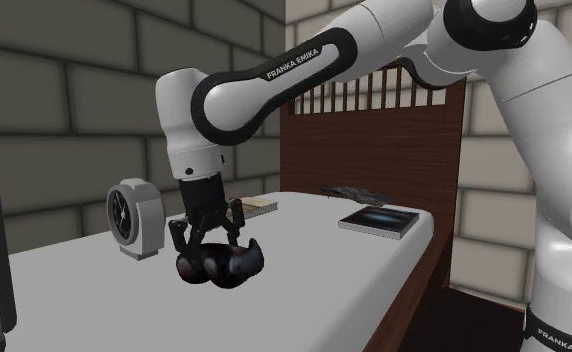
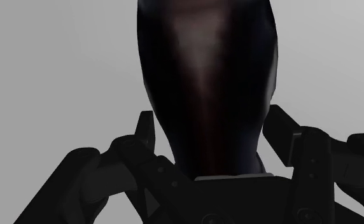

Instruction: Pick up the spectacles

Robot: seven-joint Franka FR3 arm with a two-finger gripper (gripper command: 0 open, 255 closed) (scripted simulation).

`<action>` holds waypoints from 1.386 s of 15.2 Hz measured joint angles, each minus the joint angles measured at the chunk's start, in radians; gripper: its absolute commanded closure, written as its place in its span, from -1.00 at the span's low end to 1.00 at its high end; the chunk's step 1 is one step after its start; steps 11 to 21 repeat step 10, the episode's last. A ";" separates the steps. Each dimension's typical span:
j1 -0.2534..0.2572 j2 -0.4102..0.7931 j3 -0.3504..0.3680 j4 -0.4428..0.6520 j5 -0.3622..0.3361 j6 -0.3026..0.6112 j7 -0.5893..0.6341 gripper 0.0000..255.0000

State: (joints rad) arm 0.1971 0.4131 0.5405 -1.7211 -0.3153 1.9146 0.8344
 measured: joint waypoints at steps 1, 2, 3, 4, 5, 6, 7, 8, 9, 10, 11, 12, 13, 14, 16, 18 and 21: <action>-0.003 -0.009 0.002 0.002 0.005 -0.009 -0.004 1.00; -0.003 -0.014 0.004 0.010 0.009 -0.021 -0.008 1.00; -0.004 -0.018 0.005 0.016 0.011 -0.031 -0.010 1.00; -0.003 -0.023 0.007 0.024 0.015 -0.043 -0.012 1.00; -0.004 -0.027 0.008 0.032 0.018 -0.055 -0.015 1.00; -0.002 -0.026 0.009 0.045 0.019 -0.066 -0.016 1.00; -0.004 -0.032 0.010 0.050 0.022 -0.076 -0.020 1.00; -0.005 -0.040 0.012 0.058 0.027 -0.090 -0.024 1.00; -0.003 -0.042 0.013 0.069 0.029 -0.102 -0.025 1.00; -0.005 -0.047 0.014 0.071 0.032 -0.108 -0.028 1.00; -0.005 -0.047 0.014 0.071 0.032 -0.108 -0.028 1.00; -0.005 -0.047 0.014 0.071 0.032 -0.108 -0.028 1.00; -0.005 -0.047 0.014 0.071 0.032 -0.108 -0.028 1.00; -0.005 -0.047 0.014 0.071 0.032 -0.108 -0.028 1.00; -0.005 -0.047 0.014 0.071 0.032 -0.108 -0.028 1.00; -0.005 -0.047 0.014 0.071 0.032 -0.108 -0.028 1.00; -0.005 -0.047 0.014 0.071 0.032 -0.108 -0.028 1.00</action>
